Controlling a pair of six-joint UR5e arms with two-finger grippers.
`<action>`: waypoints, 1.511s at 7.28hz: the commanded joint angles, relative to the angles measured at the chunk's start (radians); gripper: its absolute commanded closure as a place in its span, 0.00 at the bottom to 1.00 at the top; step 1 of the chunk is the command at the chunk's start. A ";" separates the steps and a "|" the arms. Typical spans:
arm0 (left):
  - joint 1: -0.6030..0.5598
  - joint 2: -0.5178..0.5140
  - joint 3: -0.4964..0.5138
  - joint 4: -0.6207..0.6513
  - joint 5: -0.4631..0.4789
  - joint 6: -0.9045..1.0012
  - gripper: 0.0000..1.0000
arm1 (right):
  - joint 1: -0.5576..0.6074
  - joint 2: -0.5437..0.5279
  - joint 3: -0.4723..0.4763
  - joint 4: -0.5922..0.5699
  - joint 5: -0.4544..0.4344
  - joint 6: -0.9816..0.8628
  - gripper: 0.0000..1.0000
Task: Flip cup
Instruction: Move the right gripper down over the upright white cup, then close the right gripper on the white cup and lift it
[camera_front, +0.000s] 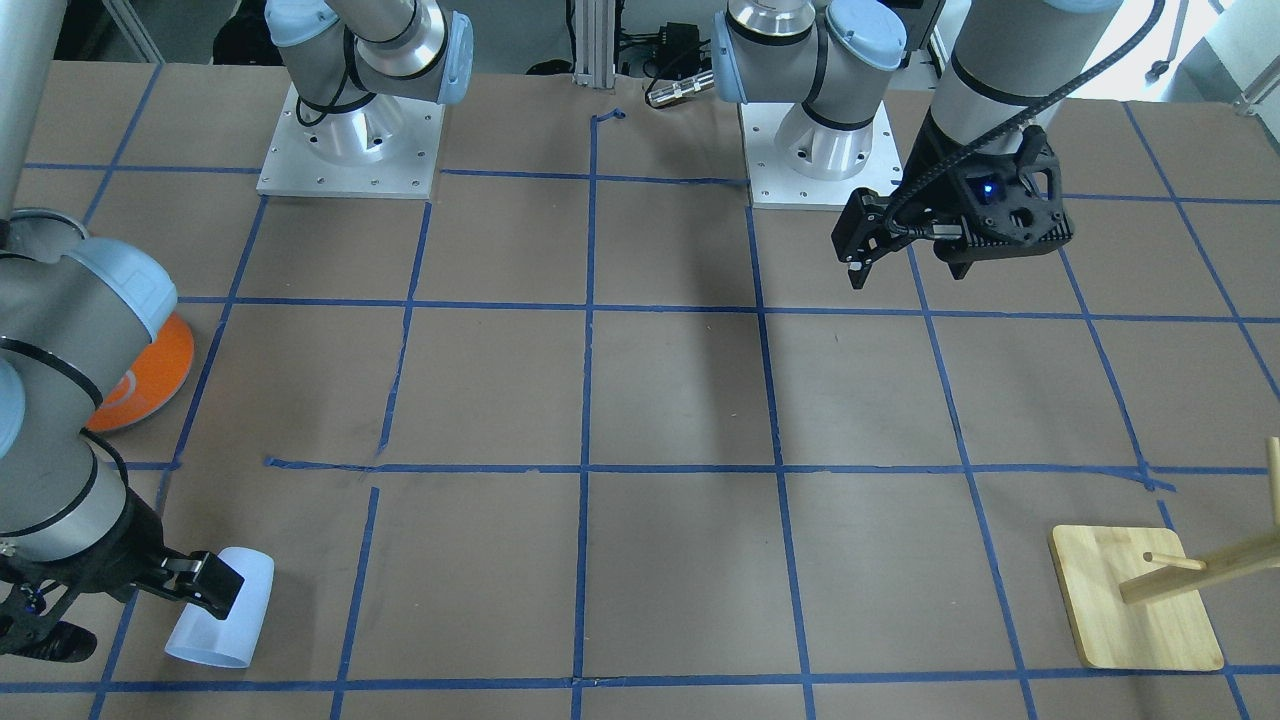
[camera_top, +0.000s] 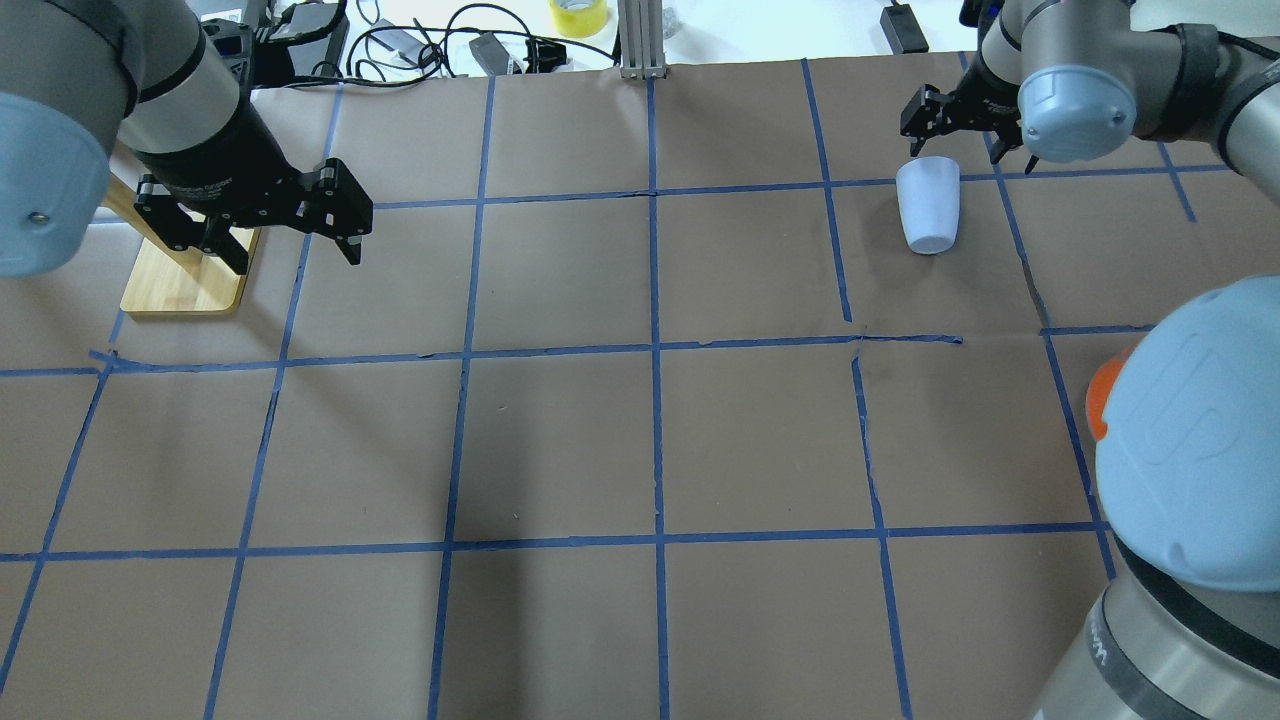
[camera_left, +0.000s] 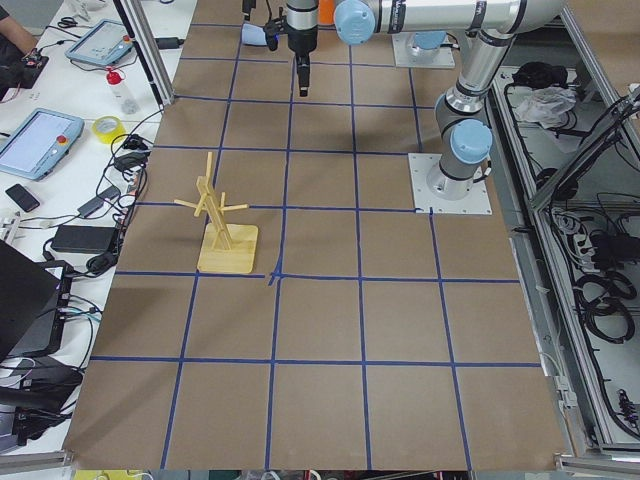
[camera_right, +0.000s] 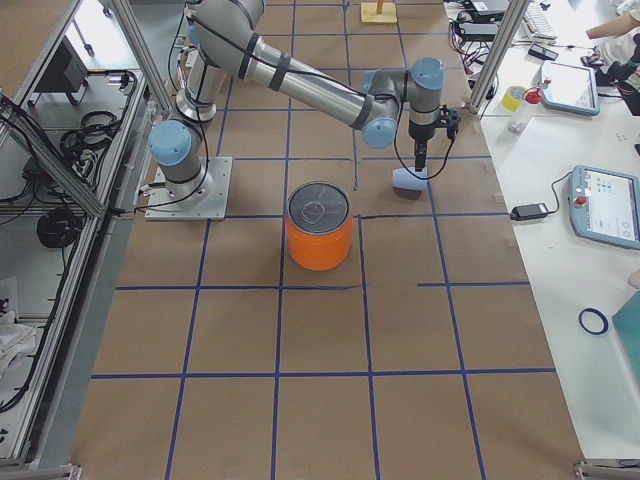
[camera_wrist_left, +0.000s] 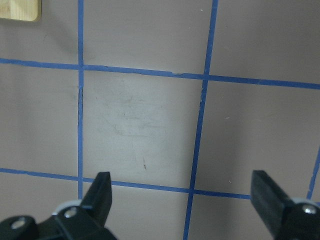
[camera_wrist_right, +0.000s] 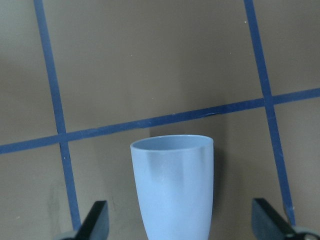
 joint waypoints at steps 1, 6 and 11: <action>0.000 -0.001 0.000 -0.001 0.000 0.001 0.00 | -0.001 0.056 0.000 -0.066 0.004 -0.022 0.00; 0.000 -0.001 -0.001 -0.003 0.006 -0.001 0.00 | -0.001 0.113 -0.002 -0.080 0.007 -0.073 0.00; 0.002 -0.002 -0.002 -0.003 0.009 -0.001 0.00 | -0.002 0.146 0.001 -0.108 -0.008 -0.084 0.32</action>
